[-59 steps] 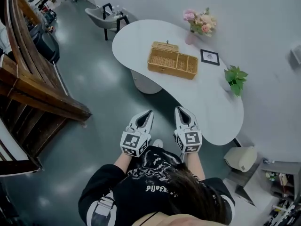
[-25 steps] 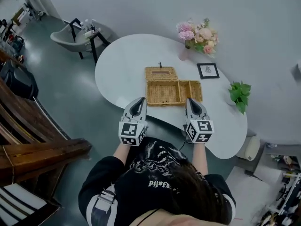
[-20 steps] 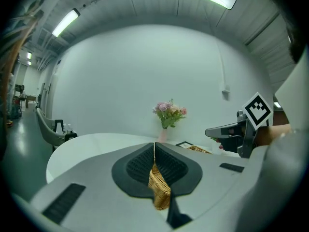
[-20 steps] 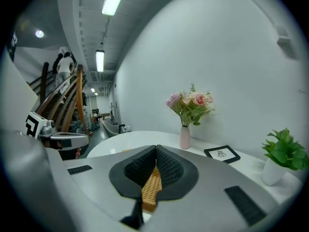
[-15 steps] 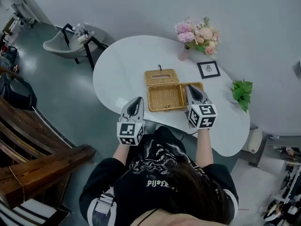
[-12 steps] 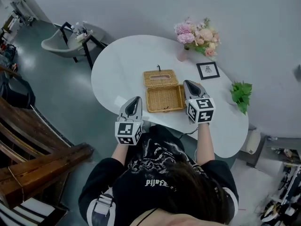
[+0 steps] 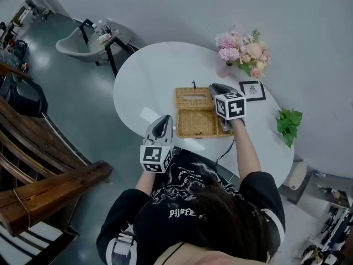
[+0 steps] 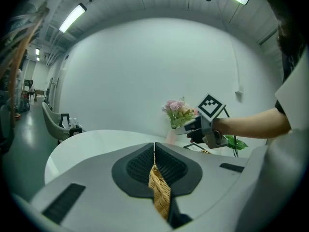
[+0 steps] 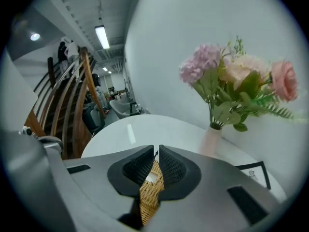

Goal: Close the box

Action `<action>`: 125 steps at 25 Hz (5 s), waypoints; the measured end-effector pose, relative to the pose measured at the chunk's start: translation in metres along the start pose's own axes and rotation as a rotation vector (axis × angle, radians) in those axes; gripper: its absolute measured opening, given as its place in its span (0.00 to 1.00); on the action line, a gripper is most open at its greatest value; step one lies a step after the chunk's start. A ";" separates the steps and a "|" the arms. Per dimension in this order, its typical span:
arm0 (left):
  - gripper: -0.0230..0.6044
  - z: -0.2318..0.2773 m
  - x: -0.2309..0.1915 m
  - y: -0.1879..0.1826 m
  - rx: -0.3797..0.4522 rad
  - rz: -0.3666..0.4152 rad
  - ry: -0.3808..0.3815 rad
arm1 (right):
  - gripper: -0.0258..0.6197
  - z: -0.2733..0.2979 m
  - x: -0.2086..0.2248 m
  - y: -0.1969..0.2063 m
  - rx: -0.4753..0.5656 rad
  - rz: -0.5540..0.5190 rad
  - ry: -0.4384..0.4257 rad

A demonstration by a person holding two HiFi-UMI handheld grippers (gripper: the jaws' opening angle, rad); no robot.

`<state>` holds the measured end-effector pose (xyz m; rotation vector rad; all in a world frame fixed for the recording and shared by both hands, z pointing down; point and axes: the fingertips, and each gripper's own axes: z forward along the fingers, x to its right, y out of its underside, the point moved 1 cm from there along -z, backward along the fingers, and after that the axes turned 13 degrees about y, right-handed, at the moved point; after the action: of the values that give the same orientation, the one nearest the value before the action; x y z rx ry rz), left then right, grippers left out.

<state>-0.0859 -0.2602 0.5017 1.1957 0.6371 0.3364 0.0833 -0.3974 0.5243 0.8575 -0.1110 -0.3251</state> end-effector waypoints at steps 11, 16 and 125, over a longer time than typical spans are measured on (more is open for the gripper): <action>0.08 -0.024 -0.039 0.008 -0.011 -0.023 -0.133 | 0.23 0.087 -0.019 0.004 -0.295 -0.002 -0.149; 0.08 -0.035 -0.054 0.011 -0.009 -0.034 -0.208 | 0.23 0.115 -0.025 0.008 -0.371 -0.006 -0.169; 0.08 -0.050 0.074 0.063 -0.027 0.013 0.205 | 0.10 -0.111 -0.106 0.177 -0.086 0.117 -0.030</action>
<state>-0.0535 -0.1593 0.5288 1.1487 0.7997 0.4813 0.0498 -0.1746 0.5891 0.7574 -0.1734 -0.2321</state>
